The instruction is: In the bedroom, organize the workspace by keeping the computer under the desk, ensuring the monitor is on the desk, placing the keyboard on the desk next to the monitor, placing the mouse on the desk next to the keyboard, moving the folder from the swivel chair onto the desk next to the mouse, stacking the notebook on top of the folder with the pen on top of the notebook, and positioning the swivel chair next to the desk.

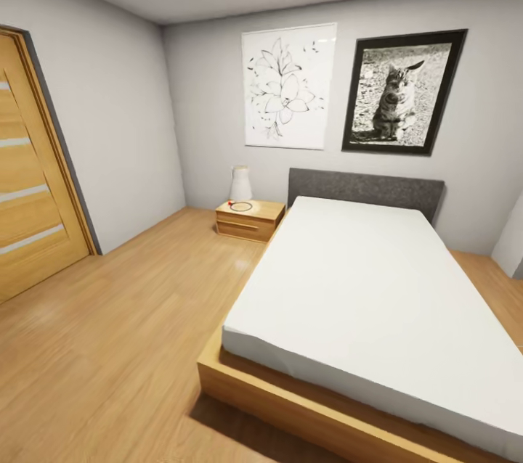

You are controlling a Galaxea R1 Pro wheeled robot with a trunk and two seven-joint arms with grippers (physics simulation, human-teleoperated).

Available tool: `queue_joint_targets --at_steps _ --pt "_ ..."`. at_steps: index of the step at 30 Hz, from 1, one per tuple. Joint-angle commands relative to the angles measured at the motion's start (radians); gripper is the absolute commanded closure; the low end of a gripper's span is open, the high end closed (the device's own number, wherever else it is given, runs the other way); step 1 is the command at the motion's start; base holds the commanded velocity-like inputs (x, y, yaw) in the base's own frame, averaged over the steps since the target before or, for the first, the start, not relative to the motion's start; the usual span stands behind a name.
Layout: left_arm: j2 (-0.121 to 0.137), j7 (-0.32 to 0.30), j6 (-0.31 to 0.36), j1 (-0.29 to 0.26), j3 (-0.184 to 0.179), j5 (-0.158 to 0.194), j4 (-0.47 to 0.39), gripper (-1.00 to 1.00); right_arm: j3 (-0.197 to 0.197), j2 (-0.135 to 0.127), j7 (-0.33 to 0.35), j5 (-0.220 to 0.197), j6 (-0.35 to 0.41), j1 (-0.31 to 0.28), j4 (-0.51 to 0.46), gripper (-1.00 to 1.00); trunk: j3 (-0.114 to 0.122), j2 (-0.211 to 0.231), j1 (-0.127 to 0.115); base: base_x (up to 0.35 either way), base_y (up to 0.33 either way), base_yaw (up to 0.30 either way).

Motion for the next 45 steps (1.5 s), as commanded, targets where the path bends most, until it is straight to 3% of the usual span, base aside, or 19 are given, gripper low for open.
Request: queue_joint_targets --at_steps 1,8,13,19,28,45 --pt "0.0 0.001 -0.002 -0.001 0.003 -0.001 0.0 -1.0 0.001 0.0 -0.006 0.004 -0.002 -0.001 0.0 -1.0 -0.001 -0.001 0.0 0.0 0.0 0.285" --pt "0.0 0.0 -0.002 -0.001 0.003 -0.001 0.0 -1.0 0.002 0.003 -0.006 0.005 -0.002 -0.001 0.001 -1.0 -0.001 -0.001 0.0 0.066 0.0 0.285" --pt "0.0 0.0 -0.002 -0.001 0.003 -0.001 0.0 -1.0 0.001 0.006 -0.008 0.04 -0.002 -0.001 0.002 -1.0 -0.001 -0.001 0.0 0.227 0.0 0.284" --pt "0.0 0.0 -0.002 -0.001 0.003 -0.001 0.0 -1.0 0.001 0.007 -0.008 0.055 -0.002 -0.001 0.002 -1.0 -0.001 -0.001 0.0 0.303 0.0 0.285" --pt "-0.001 0.0 -0.002 0.0 0.003 -0.001 0.0 -1.0 0.001 0.007 -0.007 0.06 -0.002 -0.001 0.009 -1.0 -0.002 -0.001 0.0 0.285 0.0 0.281" --pt "0.0 0.0 -0.001 0.0 0.003 -0.001 0.001 -1.0 0.0 0.007 -0.003 0.06 -0.002 -0.001 0.014 -1.0 -0.002 -0.001 0.0 0.025 0.0 0.143"
